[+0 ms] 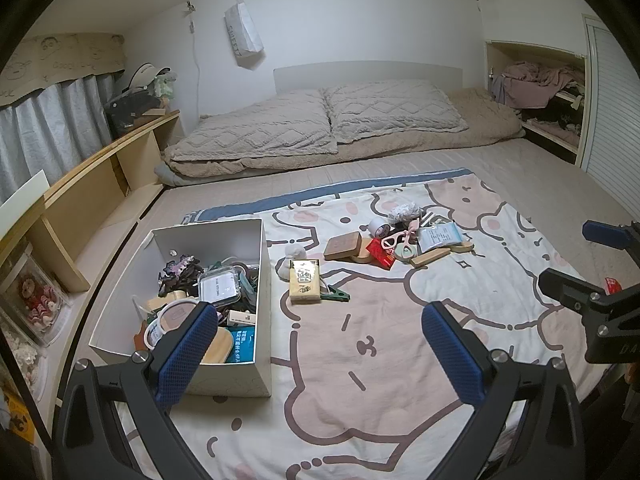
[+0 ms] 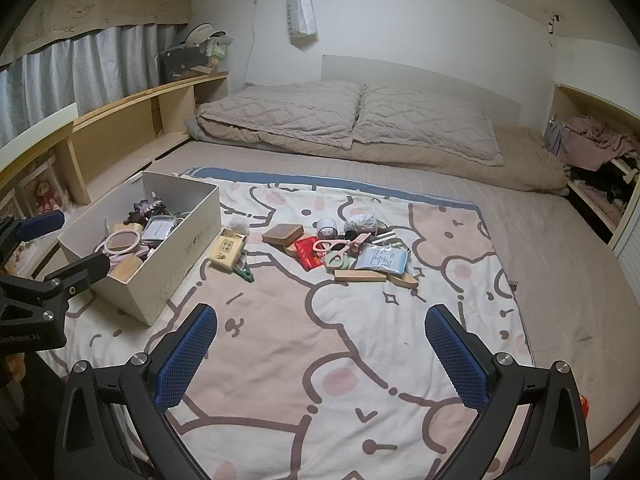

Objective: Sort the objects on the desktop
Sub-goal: 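Move both tools from the white box toward the pile of items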

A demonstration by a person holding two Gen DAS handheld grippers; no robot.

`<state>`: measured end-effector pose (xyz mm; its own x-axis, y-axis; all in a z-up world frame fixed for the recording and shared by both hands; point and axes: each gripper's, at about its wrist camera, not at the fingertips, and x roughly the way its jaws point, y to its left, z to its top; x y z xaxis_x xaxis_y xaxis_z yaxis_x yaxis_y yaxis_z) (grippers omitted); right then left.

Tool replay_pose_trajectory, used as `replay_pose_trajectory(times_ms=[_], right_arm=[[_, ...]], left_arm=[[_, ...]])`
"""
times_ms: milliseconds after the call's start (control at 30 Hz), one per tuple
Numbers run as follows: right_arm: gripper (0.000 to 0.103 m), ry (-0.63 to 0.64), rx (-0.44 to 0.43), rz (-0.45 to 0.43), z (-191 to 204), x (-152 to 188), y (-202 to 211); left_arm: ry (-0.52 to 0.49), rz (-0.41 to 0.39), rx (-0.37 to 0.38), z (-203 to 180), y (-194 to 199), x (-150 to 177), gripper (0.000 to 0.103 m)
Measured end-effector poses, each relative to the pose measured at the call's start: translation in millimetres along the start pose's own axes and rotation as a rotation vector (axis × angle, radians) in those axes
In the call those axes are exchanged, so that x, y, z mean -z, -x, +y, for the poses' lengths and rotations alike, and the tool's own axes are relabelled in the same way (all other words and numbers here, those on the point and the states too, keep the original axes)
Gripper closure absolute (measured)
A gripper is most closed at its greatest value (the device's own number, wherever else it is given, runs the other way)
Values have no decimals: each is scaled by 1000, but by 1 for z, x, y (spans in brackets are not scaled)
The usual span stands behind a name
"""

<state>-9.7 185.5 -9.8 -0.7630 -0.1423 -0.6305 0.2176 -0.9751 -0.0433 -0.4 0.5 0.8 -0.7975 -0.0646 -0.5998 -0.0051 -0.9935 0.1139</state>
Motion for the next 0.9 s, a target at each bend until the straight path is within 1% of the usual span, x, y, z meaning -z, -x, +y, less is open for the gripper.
replay_pose_trajectory(times_ms=[133,267,300,500,600,900], right_arm=[[0,2,1,-1,0,1,1],[0,1,-3,-5,-1,0,2],[0,1,-3,-8,-1,0,4],[0,-5,-12,-25,-7,0,10],[0,-20,-32,-29,-11,-3,14],[0,-33,-29,-67,-25,-13,28]], left_arm=[[-1,1,-4,1,-3,3,0],[10,-9,-3,4,3,4,0],[11,-11,-4,7,10,2,0],[36,-41,-13,10,19,-4,0],[35,-55,-31,11,23,-6,0],[30,-92,-45,9,39,-18,0]])
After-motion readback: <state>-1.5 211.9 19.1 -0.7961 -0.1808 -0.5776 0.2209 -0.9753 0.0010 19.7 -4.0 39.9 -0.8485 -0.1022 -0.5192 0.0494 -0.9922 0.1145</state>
